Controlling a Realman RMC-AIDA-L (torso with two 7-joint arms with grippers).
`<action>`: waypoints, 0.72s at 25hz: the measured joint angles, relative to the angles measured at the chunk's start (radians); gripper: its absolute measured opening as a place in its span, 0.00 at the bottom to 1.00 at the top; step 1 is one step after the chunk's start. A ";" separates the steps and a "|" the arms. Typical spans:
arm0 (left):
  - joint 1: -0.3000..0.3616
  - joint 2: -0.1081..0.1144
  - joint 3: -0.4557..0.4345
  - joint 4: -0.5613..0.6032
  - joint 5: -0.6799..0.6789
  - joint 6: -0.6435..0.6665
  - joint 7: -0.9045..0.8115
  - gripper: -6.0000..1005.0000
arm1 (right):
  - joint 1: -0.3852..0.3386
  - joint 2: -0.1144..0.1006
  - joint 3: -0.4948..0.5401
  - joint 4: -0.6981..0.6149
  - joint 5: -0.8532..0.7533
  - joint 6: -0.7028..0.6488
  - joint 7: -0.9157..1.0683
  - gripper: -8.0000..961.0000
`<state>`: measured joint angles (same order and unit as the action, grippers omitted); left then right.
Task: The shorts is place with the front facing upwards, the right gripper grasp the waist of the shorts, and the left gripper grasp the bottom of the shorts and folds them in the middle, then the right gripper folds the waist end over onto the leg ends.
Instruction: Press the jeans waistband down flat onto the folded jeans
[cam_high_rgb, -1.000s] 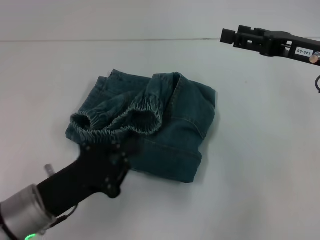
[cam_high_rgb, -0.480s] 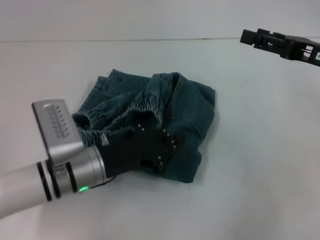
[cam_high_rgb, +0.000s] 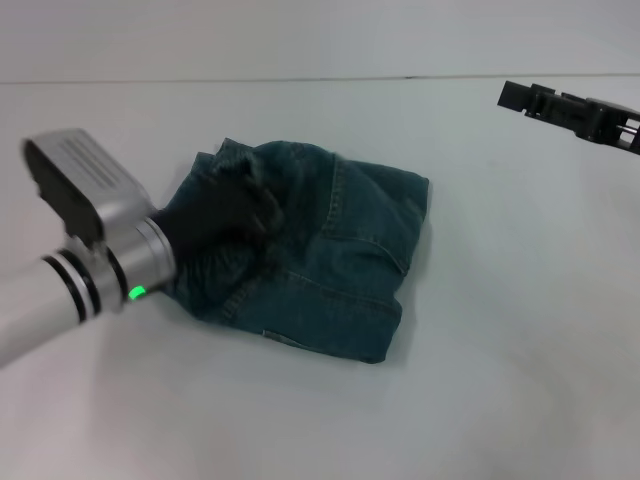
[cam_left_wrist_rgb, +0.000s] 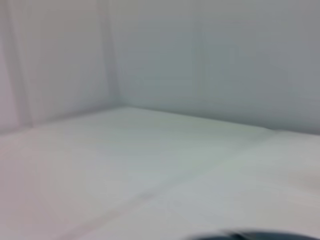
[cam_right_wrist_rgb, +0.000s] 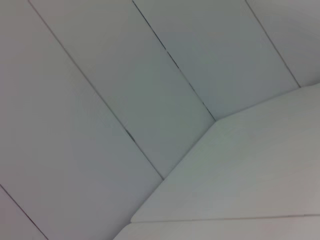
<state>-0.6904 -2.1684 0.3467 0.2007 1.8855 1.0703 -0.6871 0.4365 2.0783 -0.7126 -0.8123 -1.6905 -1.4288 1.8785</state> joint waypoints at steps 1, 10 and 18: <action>0.002 0.001 -0.022 0.024 -0.042 -0.015 0.004 0.01 | -0.001 -0.002 0.002 0.014 0.000 0.000 -0.001 0.95; 0.020 0.001 -0.024 0.082 -0.201 -0.021 0.005 0.01 | -0.001 -0.004 0.001 0.035 -0.005 -0.003 -0.020 0.95; 0.151 0.004 0.144 0.199 -0.164 0.437 -0.071 0.01 | -0.038 -0.020 0.017 0.025 -0.002 -0.093 -0.102 0.96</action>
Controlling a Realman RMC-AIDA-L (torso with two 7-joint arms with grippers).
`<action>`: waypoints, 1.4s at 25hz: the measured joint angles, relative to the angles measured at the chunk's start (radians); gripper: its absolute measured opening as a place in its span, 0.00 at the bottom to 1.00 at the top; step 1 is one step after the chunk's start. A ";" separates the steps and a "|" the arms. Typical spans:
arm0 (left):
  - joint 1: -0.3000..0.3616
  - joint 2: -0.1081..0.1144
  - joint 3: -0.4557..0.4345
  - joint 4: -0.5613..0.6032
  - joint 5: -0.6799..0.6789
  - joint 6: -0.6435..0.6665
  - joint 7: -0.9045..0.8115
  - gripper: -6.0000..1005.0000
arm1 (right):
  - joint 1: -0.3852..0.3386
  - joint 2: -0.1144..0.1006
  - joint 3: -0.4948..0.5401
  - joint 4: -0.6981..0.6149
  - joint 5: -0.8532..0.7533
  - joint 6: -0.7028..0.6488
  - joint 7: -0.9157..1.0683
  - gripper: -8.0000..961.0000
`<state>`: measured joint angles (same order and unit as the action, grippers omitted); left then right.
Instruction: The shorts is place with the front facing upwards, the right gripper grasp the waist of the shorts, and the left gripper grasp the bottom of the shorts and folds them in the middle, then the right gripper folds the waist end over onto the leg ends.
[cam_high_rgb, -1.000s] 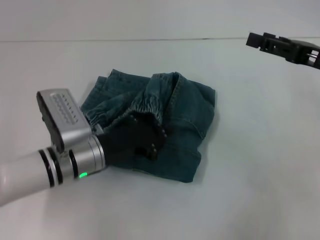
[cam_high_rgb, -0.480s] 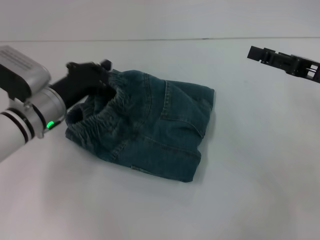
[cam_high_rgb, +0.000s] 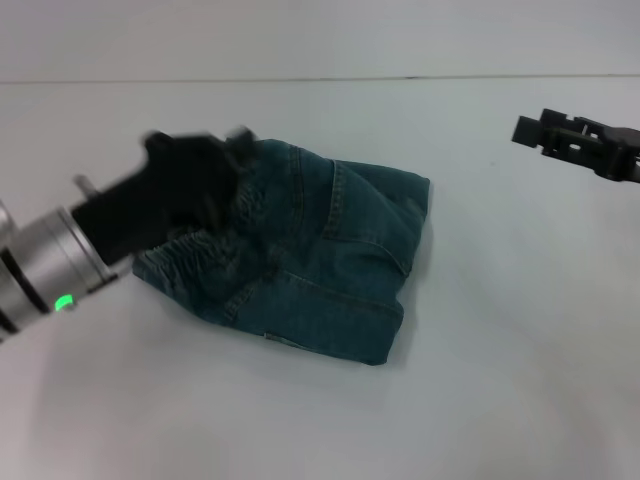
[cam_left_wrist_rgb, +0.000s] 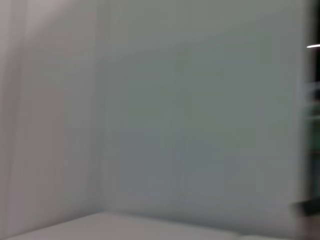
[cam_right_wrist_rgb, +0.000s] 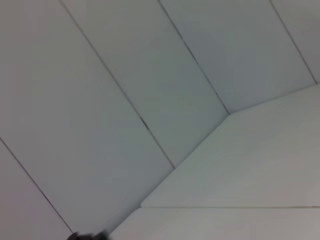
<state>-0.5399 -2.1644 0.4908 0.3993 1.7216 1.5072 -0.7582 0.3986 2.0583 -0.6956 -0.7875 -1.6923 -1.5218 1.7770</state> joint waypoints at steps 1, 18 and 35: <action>0.009 0.000 0.051 0.018 0.005 0.031 -0.014 0.01 | -0.003 0.000 0.009 0.000 -0.001 -0.002 -0.005 0.96; -0.085 -0.007 0.271 -0.038 -0.135 -0.601 -0.068 0.01 | -0.004 0.001 0.048 0.029 -0.006 0.008 -0.007 0.96; 0.078 0.005 0.257 0.251 -0.088 -0.096 -0.454 0.01 | -0.016 -0.030 0.052 0.008 -0.036 -0.216 -0.113 0.97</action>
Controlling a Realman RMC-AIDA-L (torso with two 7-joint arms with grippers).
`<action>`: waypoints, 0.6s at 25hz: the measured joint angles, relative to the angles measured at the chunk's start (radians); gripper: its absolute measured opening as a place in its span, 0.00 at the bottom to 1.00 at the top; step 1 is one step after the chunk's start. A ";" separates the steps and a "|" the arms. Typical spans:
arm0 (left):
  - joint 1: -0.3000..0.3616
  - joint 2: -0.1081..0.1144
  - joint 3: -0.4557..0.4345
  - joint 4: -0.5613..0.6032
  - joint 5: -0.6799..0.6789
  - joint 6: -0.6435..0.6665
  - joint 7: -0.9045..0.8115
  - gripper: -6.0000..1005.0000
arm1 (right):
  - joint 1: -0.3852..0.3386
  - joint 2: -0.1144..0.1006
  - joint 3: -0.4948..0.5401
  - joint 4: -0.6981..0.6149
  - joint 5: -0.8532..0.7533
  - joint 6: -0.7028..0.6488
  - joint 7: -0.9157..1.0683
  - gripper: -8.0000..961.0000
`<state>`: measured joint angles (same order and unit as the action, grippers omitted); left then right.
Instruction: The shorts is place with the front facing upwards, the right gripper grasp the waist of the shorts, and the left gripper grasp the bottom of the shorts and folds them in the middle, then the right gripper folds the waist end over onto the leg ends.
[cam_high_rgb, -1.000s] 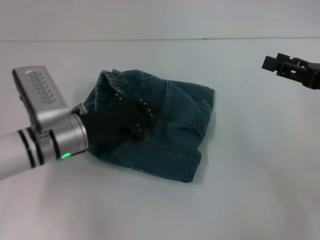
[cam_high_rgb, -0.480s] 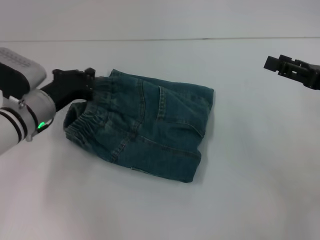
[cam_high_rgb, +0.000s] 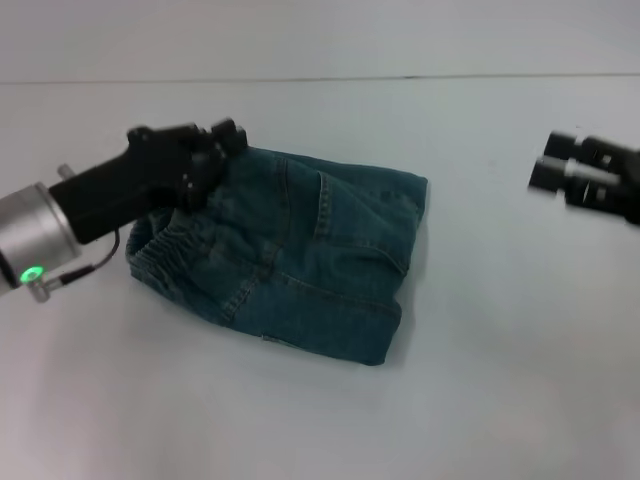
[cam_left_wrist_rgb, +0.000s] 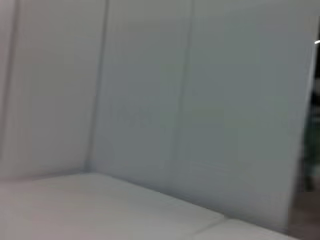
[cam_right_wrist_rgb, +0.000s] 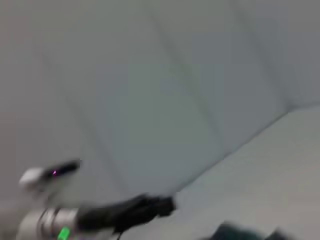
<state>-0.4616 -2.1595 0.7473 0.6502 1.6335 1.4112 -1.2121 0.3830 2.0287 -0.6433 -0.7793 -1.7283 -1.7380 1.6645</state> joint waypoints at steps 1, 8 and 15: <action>0.004 0.000 0.001 0.027 0.033 0.019 -0.053 0.01 | 0.000 0.005 -0.006 -0.027 -0.036 -0.039 -0.007 0.97; 0.006 0.000 0.010 0.135 0.384 0.149 -0.410 0.17 | 0.007 0.071 -0.080 -0.160 -0.255 -0.044 0.047 0.97; 0.031 -0.004 -0.016 0.143 0.436 0.169 -0.441 0.47 | 0.020 0.071 -0.092 -0.137 -0.249 -0.015 0.045 0.97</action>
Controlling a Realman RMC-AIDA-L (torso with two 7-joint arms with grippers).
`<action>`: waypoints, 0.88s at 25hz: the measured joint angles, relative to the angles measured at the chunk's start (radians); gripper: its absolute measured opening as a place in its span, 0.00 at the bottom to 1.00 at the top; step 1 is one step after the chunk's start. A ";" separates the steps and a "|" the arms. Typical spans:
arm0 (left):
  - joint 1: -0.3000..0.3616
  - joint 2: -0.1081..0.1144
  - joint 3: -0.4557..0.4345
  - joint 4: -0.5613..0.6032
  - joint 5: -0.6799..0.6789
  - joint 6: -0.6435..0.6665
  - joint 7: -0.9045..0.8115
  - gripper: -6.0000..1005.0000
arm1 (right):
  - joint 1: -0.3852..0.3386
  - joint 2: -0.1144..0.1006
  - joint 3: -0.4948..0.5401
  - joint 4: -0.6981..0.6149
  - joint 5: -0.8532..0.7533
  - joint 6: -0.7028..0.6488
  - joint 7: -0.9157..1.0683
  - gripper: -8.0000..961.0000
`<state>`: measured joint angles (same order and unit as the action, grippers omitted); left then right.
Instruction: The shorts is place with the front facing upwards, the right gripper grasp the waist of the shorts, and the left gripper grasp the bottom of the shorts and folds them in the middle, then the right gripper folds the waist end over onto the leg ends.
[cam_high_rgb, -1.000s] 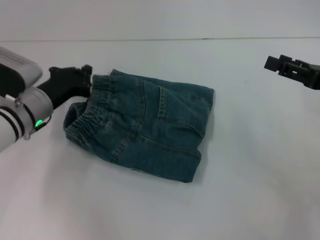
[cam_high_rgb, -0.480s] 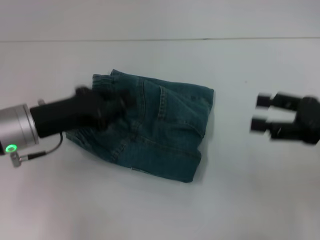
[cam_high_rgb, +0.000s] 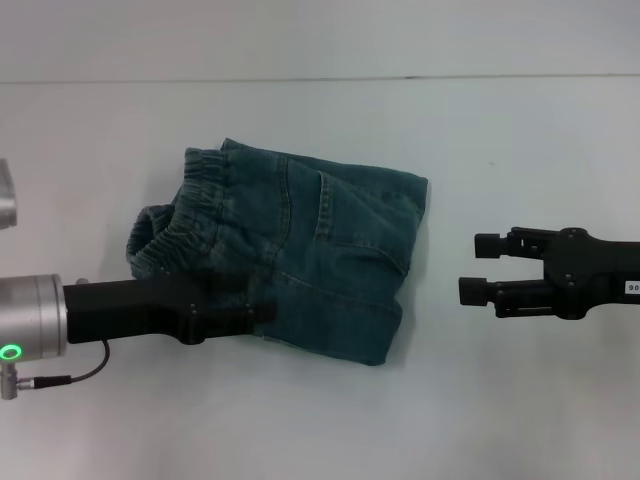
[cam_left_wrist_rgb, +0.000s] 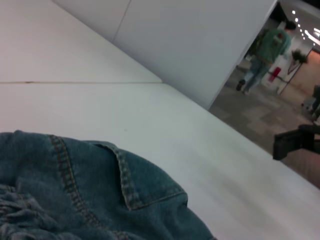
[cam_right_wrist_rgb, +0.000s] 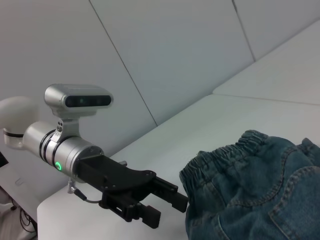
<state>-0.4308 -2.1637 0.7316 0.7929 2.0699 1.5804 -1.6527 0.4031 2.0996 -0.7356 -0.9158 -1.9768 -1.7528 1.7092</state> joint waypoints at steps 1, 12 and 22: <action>0.000 0.000 -0.009 0.001 0.000 0.007 -0.001 0.51 | 0.004 -0.001 -0.001 0.007 0.000 0.002 0.000 0.97; -0.002 0.002 -0.020 0.007 0.001 0.013 -0.014 0.90 | 0.020 -0.003 -0.002 0.032 0.001 0.047 -0.001 0.97; 0.002 0.002 -0.020 0.012 0.003 0.014 -0.014 0.94 | 0.037 -0.003 -0.004 0.056 0.001 0.053 -0.002 0.97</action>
<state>-0.4288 -2.1621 0.7118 0.8051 2.0731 1.5945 -1.6669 0.4398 2.0969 -0.7395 -0.8602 -1.9756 -1.6993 1.7072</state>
